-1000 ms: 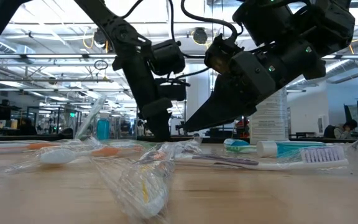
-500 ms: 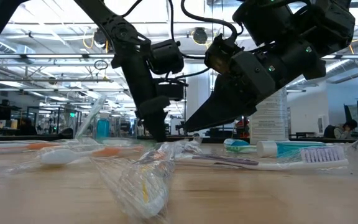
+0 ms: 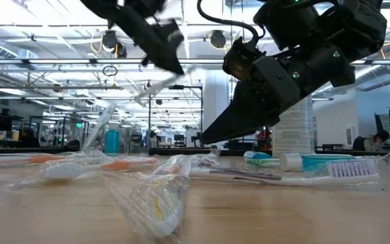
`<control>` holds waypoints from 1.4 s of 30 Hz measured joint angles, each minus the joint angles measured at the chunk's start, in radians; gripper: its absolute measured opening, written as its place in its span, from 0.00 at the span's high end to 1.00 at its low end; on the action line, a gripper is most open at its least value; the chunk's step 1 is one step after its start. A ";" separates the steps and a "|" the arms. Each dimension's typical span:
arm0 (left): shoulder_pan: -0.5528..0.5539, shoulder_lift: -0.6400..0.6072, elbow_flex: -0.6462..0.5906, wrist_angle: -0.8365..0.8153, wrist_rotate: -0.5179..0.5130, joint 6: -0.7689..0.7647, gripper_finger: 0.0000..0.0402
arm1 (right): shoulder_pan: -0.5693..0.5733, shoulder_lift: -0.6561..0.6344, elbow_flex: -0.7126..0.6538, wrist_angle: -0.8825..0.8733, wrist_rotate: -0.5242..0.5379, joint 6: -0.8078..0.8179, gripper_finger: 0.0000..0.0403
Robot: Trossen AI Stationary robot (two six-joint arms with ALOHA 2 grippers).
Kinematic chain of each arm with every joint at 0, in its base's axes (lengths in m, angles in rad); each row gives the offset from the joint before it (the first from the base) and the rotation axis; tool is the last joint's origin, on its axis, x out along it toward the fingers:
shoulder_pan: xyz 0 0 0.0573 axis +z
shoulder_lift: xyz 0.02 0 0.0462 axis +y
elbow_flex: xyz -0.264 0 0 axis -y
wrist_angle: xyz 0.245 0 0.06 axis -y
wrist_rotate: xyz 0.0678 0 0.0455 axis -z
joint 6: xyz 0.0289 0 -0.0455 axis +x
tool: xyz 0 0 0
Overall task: Pick & Place toothbrushing station
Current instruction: Put the green toothbrush into the transparent organizer
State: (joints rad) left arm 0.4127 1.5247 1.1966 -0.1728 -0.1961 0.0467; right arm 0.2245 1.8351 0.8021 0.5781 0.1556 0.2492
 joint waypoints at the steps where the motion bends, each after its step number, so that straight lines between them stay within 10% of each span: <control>1: 0.021 -0.029 -0.014 0.065 -0.003 -0.004 0.97 | 0.000 0.000 0.000 0.000 0.000 0.000 0.61; 16: 0.134 -0.012 -0.504 1.026 -0.317 0.016 0.97 | 0.000 0.000 0.000 0.000 0.000 0.000 0.61; 33: 0.241 0.088 -0.523 1.115 -0.238 0.100 0.98 | -0.002 0.000 0.000 0.001 0.001 -0.007 0.61; 42: 0.233 0.134 -0.520 1.121 -0.324 0.070 0.81 | -0.002 0.000 0.000 0.000 0.001 -0.033 0.61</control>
State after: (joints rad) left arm 0.6461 1.6590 0.6762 0.9484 -0.5203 0.1164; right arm 0.2226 1.8351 0.8021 0.5785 0.1562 0.2164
